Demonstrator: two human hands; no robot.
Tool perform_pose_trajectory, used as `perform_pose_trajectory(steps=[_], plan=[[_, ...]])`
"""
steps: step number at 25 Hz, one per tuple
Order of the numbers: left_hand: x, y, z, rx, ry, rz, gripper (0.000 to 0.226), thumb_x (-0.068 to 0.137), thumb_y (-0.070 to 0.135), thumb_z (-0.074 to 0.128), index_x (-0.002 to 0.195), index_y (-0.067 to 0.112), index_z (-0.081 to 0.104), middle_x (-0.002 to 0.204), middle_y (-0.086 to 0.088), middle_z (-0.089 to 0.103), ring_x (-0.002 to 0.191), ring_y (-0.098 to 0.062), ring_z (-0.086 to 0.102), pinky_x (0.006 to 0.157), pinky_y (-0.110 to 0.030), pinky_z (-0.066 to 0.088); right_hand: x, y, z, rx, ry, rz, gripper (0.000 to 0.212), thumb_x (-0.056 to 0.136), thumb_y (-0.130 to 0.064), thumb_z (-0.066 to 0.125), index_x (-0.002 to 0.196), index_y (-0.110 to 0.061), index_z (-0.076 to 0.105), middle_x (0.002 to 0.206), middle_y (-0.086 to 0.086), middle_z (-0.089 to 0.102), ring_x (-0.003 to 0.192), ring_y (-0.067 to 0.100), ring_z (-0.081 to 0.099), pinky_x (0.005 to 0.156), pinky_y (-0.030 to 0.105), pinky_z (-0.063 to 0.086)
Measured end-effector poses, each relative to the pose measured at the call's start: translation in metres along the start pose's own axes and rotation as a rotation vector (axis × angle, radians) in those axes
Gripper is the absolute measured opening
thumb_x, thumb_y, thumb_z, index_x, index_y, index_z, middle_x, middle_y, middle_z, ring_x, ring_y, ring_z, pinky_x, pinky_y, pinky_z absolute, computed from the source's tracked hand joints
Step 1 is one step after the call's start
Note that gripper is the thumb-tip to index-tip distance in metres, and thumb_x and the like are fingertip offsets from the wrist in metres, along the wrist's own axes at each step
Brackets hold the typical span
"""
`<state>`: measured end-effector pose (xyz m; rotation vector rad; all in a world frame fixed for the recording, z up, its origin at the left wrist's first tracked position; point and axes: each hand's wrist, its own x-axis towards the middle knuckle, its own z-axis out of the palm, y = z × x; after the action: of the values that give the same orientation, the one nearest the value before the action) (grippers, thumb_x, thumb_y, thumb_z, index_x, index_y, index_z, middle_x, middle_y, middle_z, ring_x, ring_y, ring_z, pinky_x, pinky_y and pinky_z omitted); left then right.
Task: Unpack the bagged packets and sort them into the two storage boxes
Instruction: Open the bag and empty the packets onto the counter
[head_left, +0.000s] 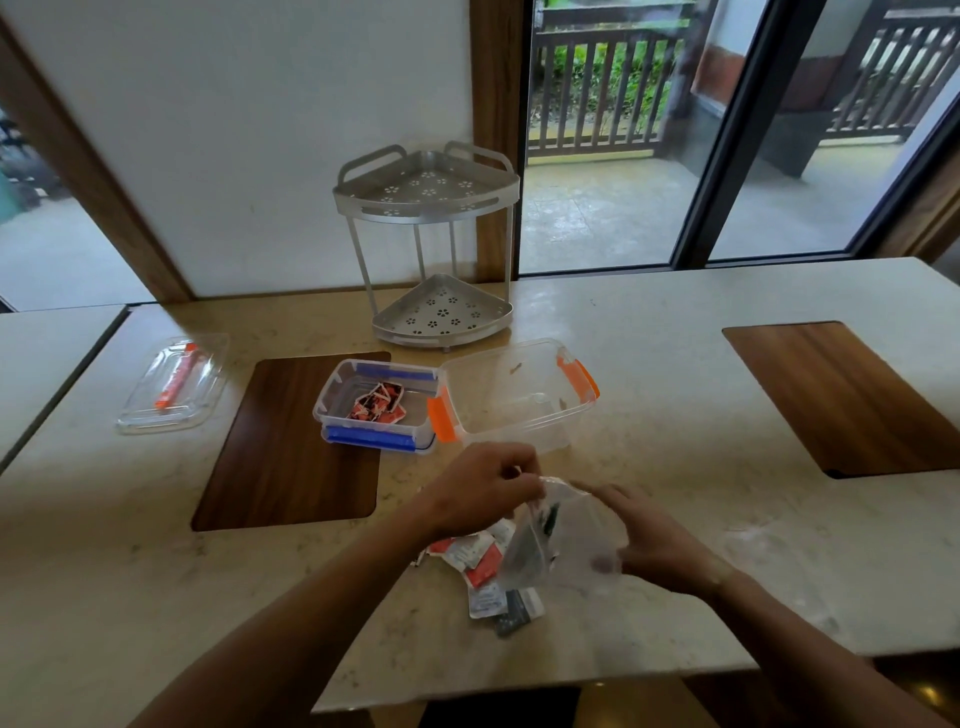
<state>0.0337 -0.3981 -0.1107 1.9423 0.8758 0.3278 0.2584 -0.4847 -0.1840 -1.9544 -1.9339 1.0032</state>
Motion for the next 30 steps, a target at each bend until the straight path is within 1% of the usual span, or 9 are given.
perform_pose_trajectory(steps=[2,6,9,14,18,20,23,26,30], plan=[[0.0,-0.001,-0.008,0.036,-0.046,0.061,0.014,0.091,0.019,0.058,0.087,0.007,0.064,0.09,-0.011,0.066,0.084,-0.023,0.062,0.078,-0.035,0.054,0.014,-0.017,0.009,0.0,-0.027,-0.088,0.086,0.069,-0.053,0.077,0.141,-0.051,0.03,0.148,-0.017,0.035,0.133,0.009,0.037,0.108,0.041,0.042],[0.0,-0.012,-0.023,0.002,-0.082,0.12,0.014,0.092,0.021,0.057,0.089,0.009,0.064,0.09,-0.011,0.065,0.084,-0.024,0.062,0.078,-0.039,0.054,0.024,-0.039,0.022,0.108,-0.061,-0.132,0.037,0.077,-0.047,0.073,0.109,-0.047,0.056,0.104,-0.016,0.065,0.096,0.002,0.063,0.085,0.034,0.058],[-0.001,-0.026,-0.03,-0.054,-0.106,0.099,0.015,0.094,0.018,0.054,0.091,0.007,0.064,0.093,-0.009,0.066,0.084,-0.019,0.064,0.076,-0.031,0.054,0.017,-0.042,0.032,0.171,-0.015,-0.118,0.024,0.077,-0.05,0.072,0.099,-0.044,0.065,0.099,-0.017,0.068,0.094,0.003,0.064,0.084,0.037,0.058],[-0.002,-0.04,-0.038,-0.25,-0.086,0.084,0.017,0.096,0.011,0.049,0.092,-0.001,0.061,0.092,-0.009,0.068,0.087,-0.017,0.067,0.075,-0.024,0.053,0.012,-0.057,0.036,0.283,0.028,-0.057,0.022,0.077,-0.047,0.071,0.098,-0.043,0.066,0.102,-0.018,0.069,0.097,0.002,0.064,0.087,0.036,0.056],[0.006,-0.042,-0.041,-0.328,-0.001,0.077,0.015,0.093,0.021,0.05,0.085,0.012,0.059,0.093,-0.014,0.068,0.09,-0.028,0.067,0.078,-0.039,0.056,0.021,-0.052,0.028,0.386,-0.042,0.035,0.031,0.08,-0.042,0.068,0.104,-0.022,0.065,0.1,0.002,0.071,0.092,0.016,0.069,0.084,0.046,0.058],[0.014,-0.042,-0.045,-0.377,0.047,0.025,0.024,0.1,0.021,0.042,0.091,0.004,0.057,0.096,-0.014,0.068,0.091,-0.028,0.068,0.079,-0.041,0.056,0.025,-0.049,0.023,0.437,-0.04,0.057,0.037,0.078,-0.044,0.069,0.107,-0.022,0.064,0.104,0.002,0.071,0.095,0.016,0.07,0.086,0.045,0.058],[0.025,-0.044,-0.046,-0.494,0.23,-0.097,0.045,0.103,0.036,0.03,0.098,-0.001,0.056,0.098,-0.013,0.069,0.093,-0.029,0.067,0.077,-0.039,0.055,0.032,-0.044,0.009,0.515,-0.007,0.088,0.028,0.084,-0.036,0.069,0.106,-0.022,0.06,0.108,0.001,0.069,0.095,0.015,0.069,0.087,0.041,0.058],[0.026,-0.055,-0.031,-0.491,0.367,-0.197,0.05,0.102,0.049,0.024,0.108,0.012,0.056,0.101,-0.011,0.068,0.091,-0.026,0.066,0.075,-0.037,0.052,0.045,-0.039,-0.009,0.575,0.052,0.109,0.022,0.088,-0.03,0.067,0.105,-0.022,0.055,0.104,0.008,0.068,0.088,0.019,0.07,0.076,0.039,0.061],[0.024,-0.069,-0.002,-0.289,0.293,-0.289,0.056,0.089,0.064,0.038,0.133,0.03,0.037,0.115,-0.003,0.065,0.097,-0.012,0.066,0.085,-0.035,0.056,0.068,-0.031,-0.031,0.688,0.08,0.143,0.039,0.088,-0.029,0.066,0.122,-0.028,0.047,0.108,0.004,0.065,0.081,0.018,0.072,0.063,0.036,0.061]])
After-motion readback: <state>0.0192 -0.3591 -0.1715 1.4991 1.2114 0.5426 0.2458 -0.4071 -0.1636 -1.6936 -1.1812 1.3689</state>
